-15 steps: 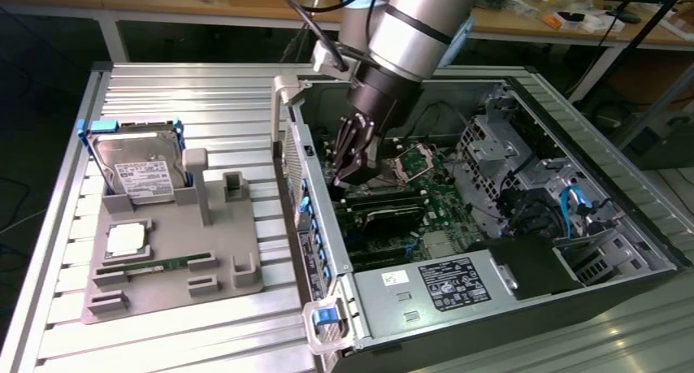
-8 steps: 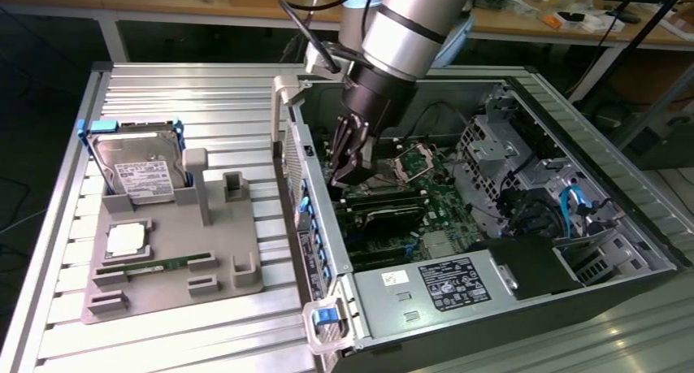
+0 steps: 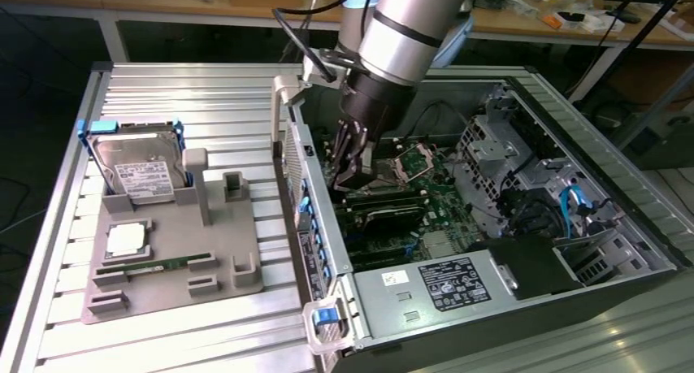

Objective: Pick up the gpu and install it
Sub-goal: 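Press down on the gpu until it lock into place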

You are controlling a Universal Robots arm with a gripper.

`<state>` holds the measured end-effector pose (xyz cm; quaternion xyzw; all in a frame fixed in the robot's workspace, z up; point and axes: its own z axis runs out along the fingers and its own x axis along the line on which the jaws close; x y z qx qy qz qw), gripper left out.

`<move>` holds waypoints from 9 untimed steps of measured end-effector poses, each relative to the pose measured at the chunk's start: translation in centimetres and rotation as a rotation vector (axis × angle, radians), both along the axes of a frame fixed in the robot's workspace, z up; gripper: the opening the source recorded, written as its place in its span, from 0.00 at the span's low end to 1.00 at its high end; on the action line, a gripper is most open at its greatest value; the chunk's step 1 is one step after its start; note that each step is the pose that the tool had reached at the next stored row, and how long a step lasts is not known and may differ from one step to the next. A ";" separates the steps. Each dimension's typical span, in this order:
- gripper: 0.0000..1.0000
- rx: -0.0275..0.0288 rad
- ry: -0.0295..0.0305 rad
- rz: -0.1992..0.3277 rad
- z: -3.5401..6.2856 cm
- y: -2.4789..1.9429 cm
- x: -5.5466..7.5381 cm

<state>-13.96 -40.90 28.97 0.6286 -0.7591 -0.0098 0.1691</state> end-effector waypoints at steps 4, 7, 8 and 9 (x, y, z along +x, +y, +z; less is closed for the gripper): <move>0.11 0.0004 -0.0026 0.000 0.14 -0.05 0.0; 0.11 0.0001 -0.0024 0.000 1.03 -0.05 0.0; 0.11 0.0002 -0.0025 0.000 1.23 -0.05 0.0; 0.11 0.0001 -0.0028 0.000 1.32 -0.05 0.0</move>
